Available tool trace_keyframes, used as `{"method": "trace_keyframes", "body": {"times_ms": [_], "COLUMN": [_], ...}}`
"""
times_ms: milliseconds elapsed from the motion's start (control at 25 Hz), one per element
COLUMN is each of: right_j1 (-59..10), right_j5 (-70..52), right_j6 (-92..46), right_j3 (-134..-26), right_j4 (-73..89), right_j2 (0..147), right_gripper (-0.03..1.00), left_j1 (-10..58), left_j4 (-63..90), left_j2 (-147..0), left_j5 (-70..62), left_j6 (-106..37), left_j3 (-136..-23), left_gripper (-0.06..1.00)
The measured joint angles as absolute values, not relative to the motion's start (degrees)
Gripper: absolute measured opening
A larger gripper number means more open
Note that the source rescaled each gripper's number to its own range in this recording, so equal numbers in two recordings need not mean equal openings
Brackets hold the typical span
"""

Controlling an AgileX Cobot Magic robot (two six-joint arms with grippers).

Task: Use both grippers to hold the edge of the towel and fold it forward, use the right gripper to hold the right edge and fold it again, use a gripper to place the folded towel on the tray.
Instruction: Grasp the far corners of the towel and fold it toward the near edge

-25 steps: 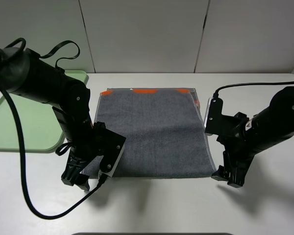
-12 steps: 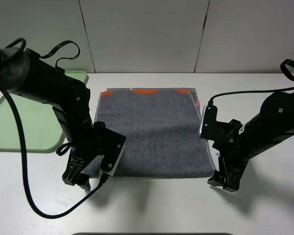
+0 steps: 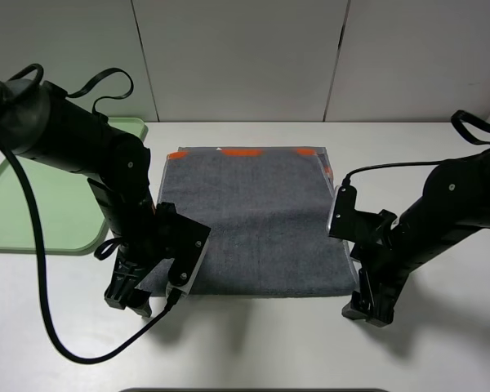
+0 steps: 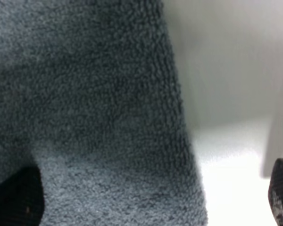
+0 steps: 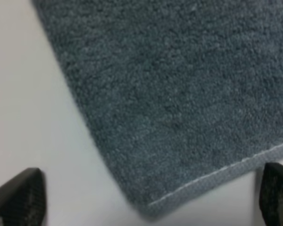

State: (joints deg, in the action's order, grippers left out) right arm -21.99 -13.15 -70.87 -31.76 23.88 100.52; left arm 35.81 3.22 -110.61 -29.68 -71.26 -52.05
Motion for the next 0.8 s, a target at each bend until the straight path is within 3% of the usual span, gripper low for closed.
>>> {"method": "trace_keyframes", "body": {"times_ms": [520,800], "right_j1": [-22.0,-22.0], "right_j5": [-13.6,-13.0], "right_j6": [-70.9,-70.9], "right_j3": [-32.1,-32.1], "right_j4": [25.5,29.8], "right_j2": [101.6,101.7], "right_gripper": [0.98,0.72], "left_j1": [35.8,35.8], "left_j4": [3.2,3.2], "left_j2": [-110.6,-110.6], "left_j5": [-29.7,-29.7], "left_j6": [-71.2,-71.2], "left_j3": [-52.1,-52.1], "left_gripper": [0.96,0.96]}}
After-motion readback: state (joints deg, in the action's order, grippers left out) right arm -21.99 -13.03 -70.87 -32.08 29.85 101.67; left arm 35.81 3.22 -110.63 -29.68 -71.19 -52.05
